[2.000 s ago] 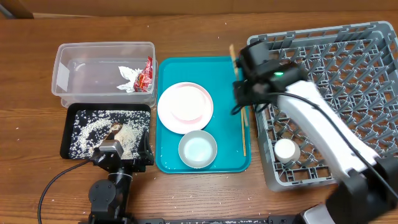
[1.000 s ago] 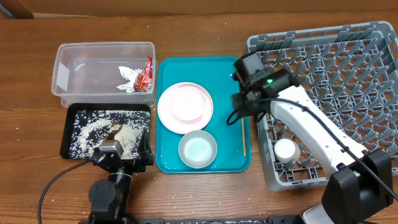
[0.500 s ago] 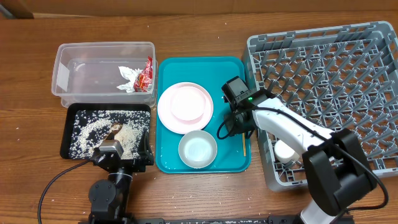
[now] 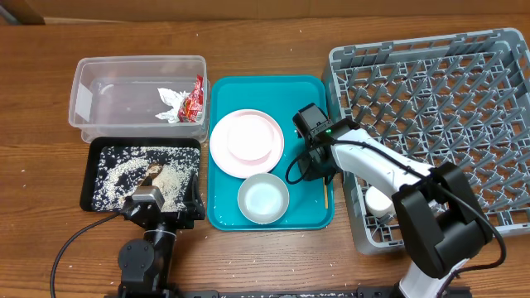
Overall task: Sort waste into correct bins and load items into the dishwasher
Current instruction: 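Return the right gripper to the tray and grasp the second chopstick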
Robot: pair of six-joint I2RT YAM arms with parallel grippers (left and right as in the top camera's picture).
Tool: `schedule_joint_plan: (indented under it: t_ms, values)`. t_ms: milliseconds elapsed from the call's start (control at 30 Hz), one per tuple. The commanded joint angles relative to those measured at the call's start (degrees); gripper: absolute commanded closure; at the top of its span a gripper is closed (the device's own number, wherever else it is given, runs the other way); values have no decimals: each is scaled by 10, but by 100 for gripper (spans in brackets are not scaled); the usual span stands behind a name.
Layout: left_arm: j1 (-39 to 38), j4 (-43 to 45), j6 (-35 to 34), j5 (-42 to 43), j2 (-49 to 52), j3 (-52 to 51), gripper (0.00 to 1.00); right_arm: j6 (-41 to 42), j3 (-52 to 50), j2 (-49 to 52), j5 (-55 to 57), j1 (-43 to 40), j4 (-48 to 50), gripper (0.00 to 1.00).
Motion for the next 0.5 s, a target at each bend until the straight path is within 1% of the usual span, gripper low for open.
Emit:
schedule_joint_plan:
  t_ms: [0,67,233,467]
  values:
    - [-5,4,7,0,-6,-7,0,0,6,3,1,1,-11,59]
    - [-5,4,7,0,-6,-7,0,0,11,-8,13,3,-16,58]
    - [-5,4,7,0,-6,-7,0,1,15,-31,36,3,-16,52]
    - [-5,4,7,0,-6,-7,0,14,13,-29,74,2,-17,51]
